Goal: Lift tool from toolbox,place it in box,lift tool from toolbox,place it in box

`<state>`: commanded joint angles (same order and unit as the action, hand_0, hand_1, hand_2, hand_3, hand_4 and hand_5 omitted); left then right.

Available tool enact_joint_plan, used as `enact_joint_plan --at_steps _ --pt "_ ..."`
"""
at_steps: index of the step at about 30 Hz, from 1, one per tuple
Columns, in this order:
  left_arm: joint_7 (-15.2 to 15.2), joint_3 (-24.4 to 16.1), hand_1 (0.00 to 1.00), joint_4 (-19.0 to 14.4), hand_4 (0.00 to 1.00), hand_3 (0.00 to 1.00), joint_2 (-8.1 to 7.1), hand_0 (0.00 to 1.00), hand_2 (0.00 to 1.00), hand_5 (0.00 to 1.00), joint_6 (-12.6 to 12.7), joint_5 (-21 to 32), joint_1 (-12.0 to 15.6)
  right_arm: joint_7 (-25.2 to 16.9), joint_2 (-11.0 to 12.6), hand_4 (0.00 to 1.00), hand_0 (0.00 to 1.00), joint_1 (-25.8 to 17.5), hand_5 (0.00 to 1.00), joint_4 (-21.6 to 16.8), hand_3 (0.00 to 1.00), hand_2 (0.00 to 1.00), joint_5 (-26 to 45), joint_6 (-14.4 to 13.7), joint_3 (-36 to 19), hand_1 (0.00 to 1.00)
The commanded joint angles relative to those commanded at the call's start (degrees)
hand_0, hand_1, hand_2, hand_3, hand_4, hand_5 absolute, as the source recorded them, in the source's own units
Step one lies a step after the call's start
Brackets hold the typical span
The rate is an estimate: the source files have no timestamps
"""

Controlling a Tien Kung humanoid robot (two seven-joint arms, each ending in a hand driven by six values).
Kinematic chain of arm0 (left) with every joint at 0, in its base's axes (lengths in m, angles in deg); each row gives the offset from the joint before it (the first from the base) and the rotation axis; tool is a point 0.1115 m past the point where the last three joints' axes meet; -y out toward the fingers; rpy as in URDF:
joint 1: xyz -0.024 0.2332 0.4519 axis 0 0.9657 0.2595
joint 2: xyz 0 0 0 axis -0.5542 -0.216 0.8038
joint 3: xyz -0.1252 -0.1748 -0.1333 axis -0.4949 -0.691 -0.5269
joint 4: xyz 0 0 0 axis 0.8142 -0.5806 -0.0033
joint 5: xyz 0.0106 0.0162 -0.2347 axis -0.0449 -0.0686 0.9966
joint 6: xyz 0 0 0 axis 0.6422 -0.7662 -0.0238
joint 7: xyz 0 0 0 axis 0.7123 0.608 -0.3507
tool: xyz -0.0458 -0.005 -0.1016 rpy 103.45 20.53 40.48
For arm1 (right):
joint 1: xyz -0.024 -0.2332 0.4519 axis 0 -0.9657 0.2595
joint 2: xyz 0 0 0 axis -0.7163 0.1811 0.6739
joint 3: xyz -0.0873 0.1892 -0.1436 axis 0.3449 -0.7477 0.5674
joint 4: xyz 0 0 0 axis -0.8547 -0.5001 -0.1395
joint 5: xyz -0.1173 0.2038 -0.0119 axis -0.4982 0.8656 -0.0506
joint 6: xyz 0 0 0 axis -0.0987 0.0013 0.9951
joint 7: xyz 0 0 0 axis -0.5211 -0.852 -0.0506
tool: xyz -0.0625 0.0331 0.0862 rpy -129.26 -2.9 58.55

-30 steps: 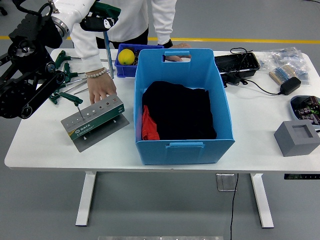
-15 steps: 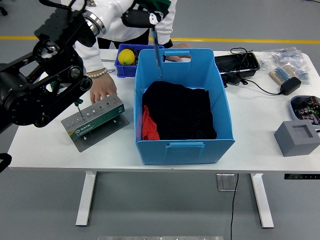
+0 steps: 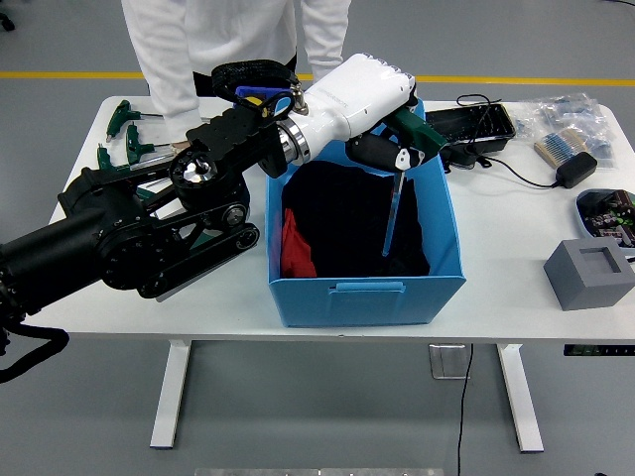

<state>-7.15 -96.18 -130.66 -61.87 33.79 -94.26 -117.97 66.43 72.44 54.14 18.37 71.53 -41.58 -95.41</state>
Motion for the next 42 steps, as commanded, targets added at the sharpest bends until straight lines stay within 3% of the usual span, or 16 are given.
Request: enact_joint_plan --at_steps 7,14,15,20,21,25,26,27,32,33,38,39,42 --pt "-0.23 3.78 0.002 7.77 0.694 0.062 2.21 0.087 0.016 0.553 -2.44 0.67 -1.52 0.11 0.16 0.789 0.647 -0.04 0.685 -0.01 0.560 0.698 -0.75 -0.01 -0.22 0.626" --pt "0.87 4.98 0.002 13.01 0.689 0.089 3.36 0.116 0.039 0.531 -8.00 2.18 -2.01 0.28 0.33 0.789 0.647 0.08 0.685 -0.05 0.560 0.696 -1.73 0.02 -0.53 0.626" --pt "1.04 4.98 0.095 13.33 0.725 0.266 3.37 0.198 0.159 0.518 -8.46 2.27 -2.05 0.28 0.33 0.788 0.647 0.08 0.684 -0.06 0.561 0.696 -1.78 0.00 -0.56 0.626" --pt "2.17 4.86 0.095 15.86 0.725 0.266 3.70 0.198 0.159 0.518 -10.65 2.13 -2.21 -0.04 0.37 0.788 0.647 0.01 0.684 -0.11 0.561 0.696 -1.16 -0.13 -0.15 0.626" --pt "2.24 4.92 0.191 16.36 0.880 0.461 3.77 0.268 0.263 0.598 -11.25 2.58 -2.21 -0.09 0.35 0.788 0.647 -0.03 0.685 -0.13 0.560 0.696 -1.07 -0.19 -0.11 0.626" --pt "3.41 5.43 0.191 17.33 0.880 0.461 4.13 0.268 0.263 0.598 -12.91 4.12 -2.23 -0.05 0.37 0.788 0.647 -0.10 0.685 -0.15 0.560 0.696 -1.21 -0.20 -0.18 0.626" --pt "3.44 5.50 0.191 17.59 0.880 0.461 4.27 0.268 0.263 0.598 -12.86 3.94 -2.24 -0.02 0.39 0.788 0.647 -0.07 0.685 -0.16 0.560 0.696 -1.29 -0.18 -0.21 0.626" --pt "3.31 5.51 0.388 17.90 0.925 0.619 4.44 0.392 0.522 0.610 -12.68 3.78 -2.24 0.03 0.42 0.787 0.646 -0.02 0.685 -0.17 0.560 0.696 -1.40 -0.14 -0.24 0.625" --pt "1.27 5.33 0.388 19.08 0.925 0.619 5.15 0.392 0.522 0.610 -10.29 3.74 -2.71 0.22 0.60 0.787 0.646 0.32 0.685 -0.18 0.560 0.696 -1.91 -0.01 -0.41 0.625" --pt "0.56 5.04 0.522 19.05 0.964 0.727 5.24 0.477 0.639 0.608 -9.16 3.45 -2.87 0.24 0.63 0.787 0.649 0.37 0.682 -0.17 0.560 0.696 -1.95 0.00 -0.46 0.624" --pt "-1.58 2.28 0.522 19.19 0.964 0.727 5.36 0.477 0.639 0.608 -3.58 0.75 -3.72 0.50 0.74 0.787 0.649 0.71 0.682 -0.14 0.560 0.696 -2.59 0.11 -0.79 0.624" --pt "-1.80 1.53 0.598 19.21 0.992 0.786 5.27 0.544 0.707 0.604 -2.78 0.04 -4.02 0.55 0.76 0.786 0.648 0.77 0.682 -0.13 0.559 0.696 -2.76 0.13 -0.88 0.626" --pt "-1.99 -0.59 0.598 18.93 0.992 0.786 4.81 0.544 0.707 0.604 -1.32 -1.43 -4.80 0.66 0.78 0.786 0.648 0.82 0.682 -0.11 0.559 0.696 -3.00 0.13 -1.11 0.626"
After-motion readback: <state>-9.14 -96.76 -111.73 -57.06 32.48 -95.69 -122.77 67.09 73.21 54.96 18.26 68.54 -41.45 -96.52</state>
